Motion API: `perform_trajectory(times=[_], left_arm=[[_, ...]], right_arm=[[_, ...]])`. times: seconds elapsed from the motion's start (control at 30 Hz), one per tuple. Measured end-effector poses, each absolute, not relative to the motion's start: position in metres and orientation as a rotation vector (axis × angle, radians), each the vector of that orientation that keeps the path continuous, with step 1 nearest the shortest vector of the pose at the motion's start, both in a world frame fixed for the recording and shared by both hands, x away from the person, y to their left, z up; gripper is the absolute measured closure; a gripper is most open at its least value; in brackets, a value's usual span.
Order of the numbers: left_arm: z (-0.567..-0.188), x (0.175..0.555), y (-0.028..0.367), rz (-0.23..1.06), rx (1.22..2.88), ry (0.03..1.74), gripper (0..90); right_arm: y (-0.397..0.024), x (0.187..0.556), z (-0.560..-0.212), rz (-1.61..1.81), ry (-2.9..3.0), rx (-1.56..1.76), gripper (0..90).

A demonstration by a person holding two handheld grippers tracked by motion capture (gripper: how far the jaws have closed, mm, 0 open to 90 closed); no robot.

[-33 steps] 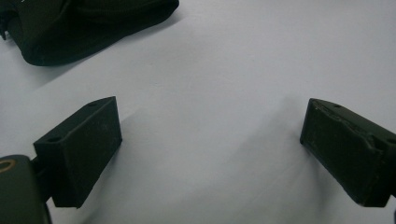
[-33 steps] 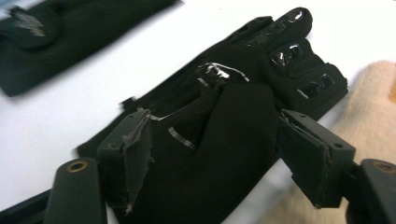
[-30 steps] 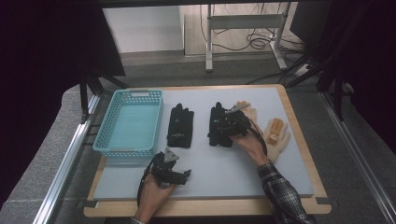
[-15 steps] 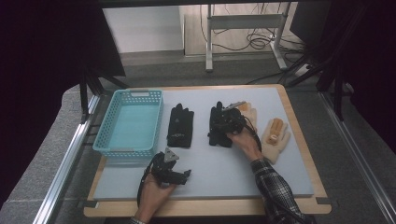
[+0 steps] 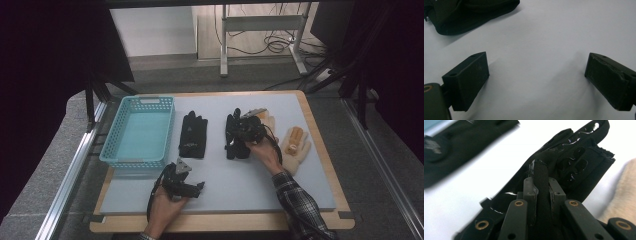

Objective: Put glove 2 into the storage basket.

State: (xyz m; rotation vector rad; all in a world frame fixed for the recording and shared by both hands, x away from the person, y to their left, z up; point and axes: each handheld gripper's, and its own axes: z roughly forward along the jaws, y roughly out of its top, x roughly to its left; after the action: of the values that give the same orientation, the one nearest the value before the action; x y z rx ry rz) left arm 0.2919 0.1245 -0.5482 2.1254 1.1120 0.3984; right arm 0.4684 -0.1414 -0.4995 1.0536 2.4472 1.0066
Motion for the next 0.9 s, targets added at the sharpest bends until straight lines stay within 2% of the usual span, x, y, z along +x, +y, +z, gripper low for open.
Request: perform_trajectory(times=[0.17,0.33,0.5,0.6,0.67,0.7,0.73,0.77,0.83,0.9], left_arm=[[-0.548,0.292,0.125,0.399,2.129,1.111,5.7],[-0.548,0.292,0.125,0.4,2.127,1.111,5.7],[-0.548,0.292,0.124,0.402,2.122,1.115,5.8],[-0.548,0.292,0.124,0.401,2.122,1.115,5.8],[-0.548,0.292,0.124,0.4,2.123,1.113,5.7],[-0.548,0.292,0.124,0.4,2.123,1.113,5.8],[-0.548,0.292,0.124,0.4,2.124,1.113,5.8],[-0.548,0.292,0.124,0.4,2.124,1.113,5.7],[-0.548,0.292,0.124,0.401,2.123,1.113,5.7],[-0.548,0.292,0.124,0.4,2.124,1.113,5.8]], right_arm=[[-0.144,0.448,-0.481,1.09,2.445,1.011,78.6],[-0.142,0.402,-0.462,1.2,2.456,0.962,78.2],[-0.14,0.367,-0.467,1.232,2.47,0.956,77.7],[-0.14,0.358,-0.476,1.229,2.476,0.963,76.8],[-0.14,0.347,-0.494,1.189,2.489,0.945,65.5],[-0.14,0.347,-0.494,1.189,2.489,0.945,65.5],[-0.141,0.343,-0.502,1.177,2.493,0.923,52.9],[-0.141,0.343,-0.502,1.177,2.493,0.923,52.9],[-0.147,0.343,-0.5,1.178,2.459,0.92,46.9],[-0.161,0.348,-0.492,1.202,2.42,0.952,51.0]])
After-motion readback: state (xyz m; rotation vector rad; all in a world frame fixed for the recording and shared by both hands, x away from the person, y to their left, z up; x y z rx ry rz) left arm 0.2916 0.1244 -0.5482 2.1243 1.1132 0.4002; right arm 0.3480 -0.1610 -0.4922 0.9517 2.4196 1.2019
